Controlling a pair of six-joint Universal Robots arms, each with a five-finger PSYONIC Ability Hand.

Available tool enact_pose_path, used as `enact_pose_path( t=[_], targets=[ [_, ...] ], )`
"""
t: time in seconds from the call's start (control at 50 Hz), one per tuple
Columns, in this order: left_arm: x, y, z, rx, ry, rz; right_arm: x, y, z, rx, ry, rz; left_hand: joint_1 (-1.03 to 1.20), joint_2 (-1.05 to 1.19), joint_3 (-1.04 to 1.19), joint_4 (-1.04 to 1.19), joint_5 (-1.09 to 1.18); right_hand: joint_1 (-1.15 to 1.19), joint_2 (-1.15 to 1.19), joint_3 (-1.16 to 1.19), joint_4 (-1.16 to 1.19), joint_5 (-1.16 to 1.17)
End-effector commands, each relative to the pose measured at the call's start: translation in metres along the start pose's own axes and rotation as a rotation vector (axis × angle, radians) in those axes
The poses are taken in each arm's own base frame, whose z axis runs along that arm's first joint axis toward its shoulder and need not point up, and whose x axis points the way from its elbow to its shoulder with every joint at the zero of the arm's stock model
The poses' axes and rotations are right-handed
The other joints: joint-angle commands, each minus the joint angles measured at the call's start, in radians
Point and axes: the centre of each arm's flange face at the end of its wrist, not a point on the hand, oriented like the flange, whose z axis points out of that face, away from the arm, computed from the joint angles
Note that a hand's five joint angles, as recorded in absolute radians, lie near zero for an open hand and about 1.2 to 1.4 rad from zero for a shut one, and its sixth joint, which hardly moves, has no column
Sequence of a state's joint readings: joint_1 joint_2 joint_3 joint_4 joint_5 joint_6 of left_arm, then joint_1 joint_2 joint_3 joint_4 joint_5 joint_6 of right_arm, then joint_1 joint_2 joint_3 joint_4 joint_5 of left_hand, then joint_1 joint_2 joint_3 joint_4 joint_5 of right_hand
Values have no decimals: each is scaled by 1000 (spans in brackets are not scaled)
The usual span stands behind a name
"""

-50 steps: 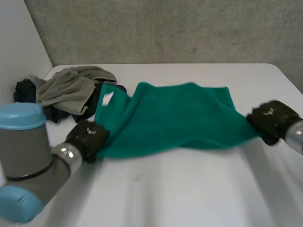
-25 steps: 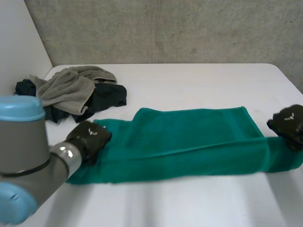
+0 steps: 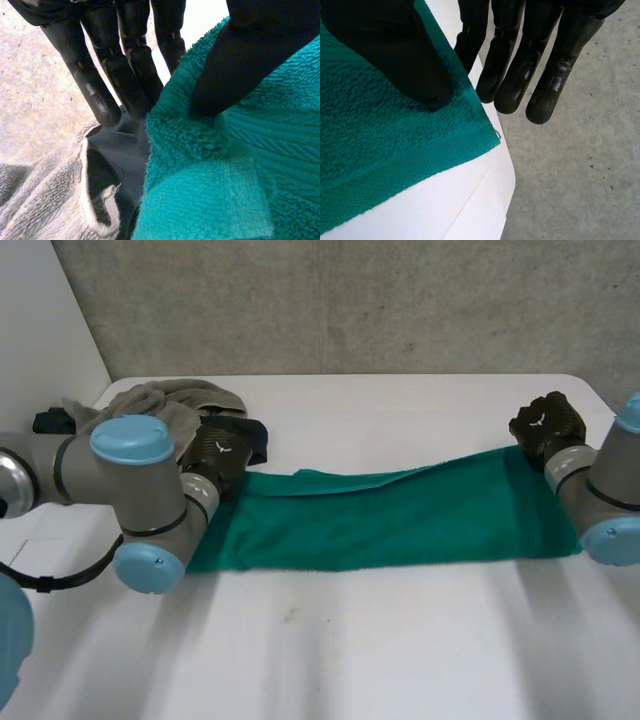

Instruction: Fold the laundry.

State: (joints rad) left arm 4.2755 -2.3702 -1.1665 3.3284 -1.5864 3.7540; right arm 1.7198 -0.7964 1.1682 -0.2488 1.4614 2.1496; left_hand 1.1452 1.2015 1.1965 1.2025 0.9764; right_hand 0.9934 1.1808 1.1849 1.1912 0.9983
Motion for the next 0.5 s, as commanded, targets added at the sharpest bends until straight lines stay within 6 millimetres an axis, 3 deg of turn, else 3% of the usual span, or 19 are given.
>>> enact_pose_path(
  t=[0.02,0.04,0.12,0.24,0.36,0.5],
  targets=[
    [2,-5,9,74,-38,0,-12,5,20,-25,38,-3,-756,-812,-807,-813,-762,-24,-212,-216,-222,-204],
    [3,-7,8,82,-40,2,-6,4,22,-48,79,1,-878,-934,-929,-935,-883,-408,-596,-600,-606,-588],
    [-2,-22,5,121,-59,-7,22,-3,24,-85,211,75,-905,-962,-957,-962,-911,-819,-1006,-1010,-1017,-998],
    [-26,-44,-14,133,-129,-16,67,-31,9,-4,277,239,-926,-982,-977,-983,-932,-819,-1006,-1010,-1017,-998],
    [-42,-64,-49,161,-144,-37,75,-48,-36,4,86,310,-940,-997,-992,-998,-946,-819,-1006,-1010,-1017,-998],
    [-35,-62,-85,150,-92,-104,53,-7,-83,-210,-198,385,-943,-1000,-995,-1001,-949,-819,-1006,-1010,-1017,-998]
  ],
)
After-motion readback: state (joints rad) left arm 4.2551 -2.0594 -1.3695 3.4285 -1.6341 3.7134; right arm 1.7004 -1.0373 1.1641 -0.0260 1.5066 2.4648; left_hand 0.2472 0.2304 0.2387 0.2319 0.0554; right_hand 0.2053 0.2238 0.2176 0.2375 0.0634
